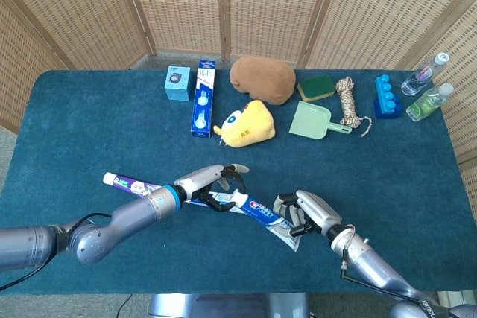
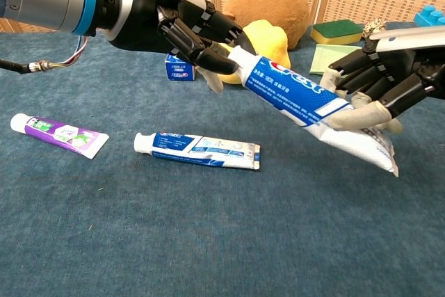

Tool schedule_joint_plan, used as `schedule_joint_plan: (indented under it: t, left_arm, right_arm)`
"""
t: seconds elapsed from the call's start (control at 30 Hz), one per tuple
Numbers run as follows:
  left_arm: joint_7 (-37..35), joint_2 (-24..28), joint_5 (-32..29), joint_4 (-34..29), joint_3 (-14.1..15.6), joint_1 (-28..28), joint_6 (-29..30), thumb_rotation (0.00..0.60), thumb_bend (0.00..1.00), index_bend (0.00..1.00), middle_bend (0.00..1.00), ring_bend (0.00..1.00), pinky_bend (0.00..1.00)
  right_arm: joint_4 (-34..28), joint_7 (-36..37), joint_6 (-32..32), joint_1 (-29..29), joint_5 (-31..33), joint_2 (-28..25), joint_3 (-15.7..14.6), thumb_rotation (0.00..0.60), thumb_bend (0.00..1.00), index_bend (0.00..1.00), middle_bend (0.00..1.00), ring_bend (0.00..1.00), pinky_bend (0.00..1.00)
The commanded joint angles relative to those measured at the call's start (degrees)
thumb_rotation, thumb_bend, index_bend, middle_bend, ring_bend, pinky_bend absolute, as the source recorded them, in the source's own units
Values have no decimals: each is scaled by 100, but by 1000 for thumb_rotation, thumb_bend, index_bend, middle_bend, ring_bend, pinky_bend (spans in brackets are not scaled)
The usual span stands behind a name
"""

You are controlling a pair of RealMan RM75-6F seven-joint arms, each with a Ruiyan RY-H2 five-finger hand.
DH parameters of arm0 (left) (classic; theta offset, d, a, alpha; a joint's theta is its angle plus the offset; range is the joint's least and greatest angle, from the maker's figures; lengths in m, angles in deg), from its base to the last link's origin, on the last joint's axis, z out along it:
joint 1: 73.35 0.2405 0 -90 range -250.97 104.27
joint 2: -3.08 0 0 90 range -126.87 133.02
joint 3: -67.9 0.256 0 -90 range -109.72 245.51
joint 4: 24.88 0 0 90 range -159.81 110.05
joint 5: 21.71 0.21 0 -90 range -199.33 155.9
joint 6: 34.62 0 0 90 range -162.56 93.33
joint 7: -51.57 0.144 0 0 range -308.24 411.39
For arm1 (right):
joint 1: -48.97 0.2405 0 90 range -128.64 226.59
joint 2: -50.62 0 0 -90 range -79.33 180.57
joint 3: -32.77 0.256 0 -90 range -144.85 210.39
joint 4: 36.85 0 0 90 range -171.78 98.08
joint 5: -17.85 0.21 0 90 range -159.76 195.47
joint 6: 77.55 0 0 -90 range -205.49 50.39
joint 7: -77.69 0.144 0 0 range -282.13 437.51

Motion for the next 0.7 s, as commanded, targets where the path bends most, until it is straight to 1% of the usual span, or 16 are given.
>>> schedule_joint_plan:
  t: [0.03,0.2,0.37,0.5,0.7]
  left_arm:
    - [-14,-12,3,19,5,-6,-6,600,376,390,119,83,256]
    - [-61,-18,19,40,-4,-3,-18,600,376,403,122,83,270]
    - [-93,-27,38,42,-8,-2,-20,600,376,418,126,84,250]
    - [-114,-35,40,49,-3,-5,-14,600,376,426,130,85,266]
    - [-138,-44,43,38,-7,-9,7,600,377,446,134,88,258]
  right_arm:
    - [5,30,13,3,17,-11,4,600,471,981,790,728,743]
    - [10,45,22,-4,9,-35,-11,600,471,981,790,728,743]
    - [13,31,27,1,-1,-39,-25,600,470,981,790,728,744]
    - [8,19,33,9,1,-42,-32,600,472,981,790,728,744]
    - [12,-31,10,22,51,-34,-44,600,473,981,790,728,744]
